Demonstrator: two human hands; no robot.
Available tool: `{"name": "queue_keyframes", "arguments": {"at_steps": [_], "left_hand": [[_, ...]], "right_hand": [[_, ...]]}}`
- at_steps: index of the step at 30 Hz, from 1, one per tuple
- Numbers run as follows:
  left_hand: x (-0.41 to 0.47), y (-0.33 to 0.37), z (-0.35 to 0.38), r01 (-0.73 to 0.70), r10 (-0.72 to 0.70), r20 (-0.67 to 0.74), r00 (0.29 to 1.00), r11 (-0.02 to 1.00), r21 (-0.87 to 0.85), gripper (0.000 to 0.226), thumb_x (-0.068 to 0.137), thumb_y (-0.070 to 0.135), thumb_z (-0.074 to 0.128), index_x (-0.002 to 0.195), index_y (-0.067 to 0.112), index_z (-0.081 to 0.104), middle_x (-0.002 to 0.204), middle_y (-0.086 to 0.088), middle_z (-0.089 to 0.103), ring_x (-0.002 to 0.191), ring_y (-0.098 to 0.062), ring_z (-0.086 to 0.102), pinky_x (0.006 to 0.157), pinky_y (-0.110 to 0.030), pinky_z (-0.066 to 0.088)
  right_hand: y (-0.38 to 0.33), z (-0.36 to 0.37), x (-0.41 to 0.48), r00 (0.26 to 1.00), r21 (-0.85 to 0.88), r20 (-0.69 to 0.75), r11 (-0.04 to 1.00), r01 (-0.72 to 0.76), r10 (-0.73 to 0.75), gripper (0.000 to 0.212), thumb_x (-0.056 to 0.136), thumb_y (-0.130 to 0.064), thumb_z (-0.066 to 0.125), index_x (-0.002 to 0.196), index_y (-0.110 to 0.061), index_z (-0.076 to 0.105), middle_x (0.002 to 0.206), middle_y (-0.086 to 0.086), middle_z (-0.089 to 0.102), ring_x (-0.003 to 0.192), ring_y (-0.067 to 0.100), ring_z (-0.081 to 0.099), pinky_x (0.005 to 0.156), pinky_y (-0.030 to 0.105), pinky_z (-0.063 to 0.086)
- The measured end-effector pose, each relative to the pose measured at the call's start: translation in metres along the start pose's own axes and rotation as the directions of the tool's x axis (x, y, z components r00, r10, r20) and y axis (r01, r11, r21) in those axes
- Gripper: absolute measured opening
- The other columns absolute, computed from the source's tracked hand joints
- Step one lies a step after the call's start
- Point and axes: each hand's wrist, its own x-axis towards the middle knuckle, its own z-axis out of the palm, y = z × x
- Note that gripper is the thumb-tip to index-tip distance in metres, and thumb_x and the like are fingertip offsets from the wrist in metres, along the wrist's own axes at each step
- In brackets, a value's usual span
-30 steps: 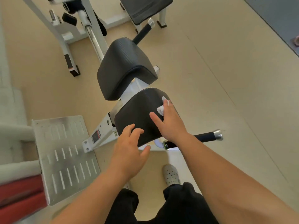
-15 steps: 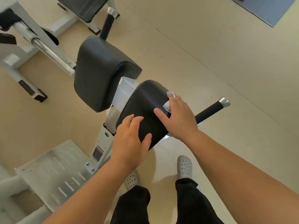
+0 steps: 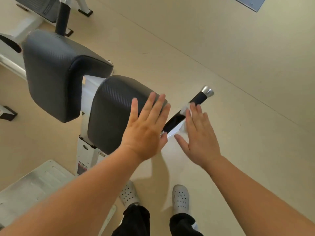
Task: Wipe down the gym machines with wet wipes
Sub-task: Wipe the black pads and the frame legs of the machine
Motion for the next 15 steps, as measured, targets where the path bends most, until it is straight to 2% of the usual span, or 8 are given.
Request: {"name": "queue_keyframes", "arguments": {"at_steps": [3,6,10,13,15], "left_hand": [[0.025,-0.001,0.007,0.021,-0.019,-0.028,0.999,0.998,0.052,0.073,0.088,0.051,0.054,0.149,0.011,0.046,0.163,-0.012,0.031,0.154,-0.031,0.018,0.122,-0.061,0.01],[0.024,0.001,0.02,0.025,-0.017,-0.132,0.991,0.998,0.062,0.063,0.086,0.049,0.058,0.136,0.011,0.061,0.148,-0.01,0.053,0.144,-0.033,0.04,0.119,-0.055,0.026],[0.022,0.0,0.03,0.033,-0.017,-0.224,0.975,0.997,0.072,0.052,0.089,0.042,0.057,0.132,0.013,0.065,0.139,-0.01,0.062,0.137,-0.034,0.05,0.116,-0.052,0.033],[0.023,-0.001,0.035,0.049,-0.024,-0.273,0.962,0.995,0.085,0.047,0.092,0.036,0.055,0.131,0.013,0.067,0.137,-0.01,0.063,0.135,-0.034,0.051,0.116,-0.052,0.034],[0.025,-0.001,0.037,0.05,-0.025,-0.295,0.955,0.996,0.078,0.045,0.091,0.032,0.055,0.129,0.013,0.068,0.136,-0.01,0.064,0.134,-0.034,0.052,0.116,-0.052,0.034]], "right_hand": [[0.028,-0.004,0.035,1.0,-0.142,-0.023,0.99,0.003,-0.006,0.088,0.102,-0.061,0.032,0.161,0.002,0.013,0.17,0.018,0.002,0.158,0.033,-0.003,0.128,0.047,-0.001],[0.034,0.013,0.051,0.992,-0.252,0.088,0.961,0.115,-0.095,0.095,0.1,-0.067,0.034,0.16,0.002,0.011,0.17,0.02,0.004,0.158,0.036,-0.007,0.127,0.049,-0.007],[0.023,0.04,0.038,0.962,-0.246,0.107,0.931,0.271,-0.252,0.099,0.097,-0.071,0.033,0.159,0.004,0.012,0.168,0.023,0.015,0.157,0.039,-0.002,0.127,0.052,-0.006],[0.024,0.05,0.027,0.897,-0.197,0.117,0.875,0.442,-0.427,0.096,0.099,-0.07,0.033,0.159,0.003,0.014,0.168,0.023,0.016,0.157,0.038,0.003,0.128,0.051,0.0],[0.038,0.047,0.029,0.864,-0.187,0.088,0.844,0.503,-0.496,0.091,0.1,-0.067,0.035,0.159,0.002,0.023,0.167,0.021,0.02,0.157,0.035,0.01,0.128,0.048,0.006]]}}
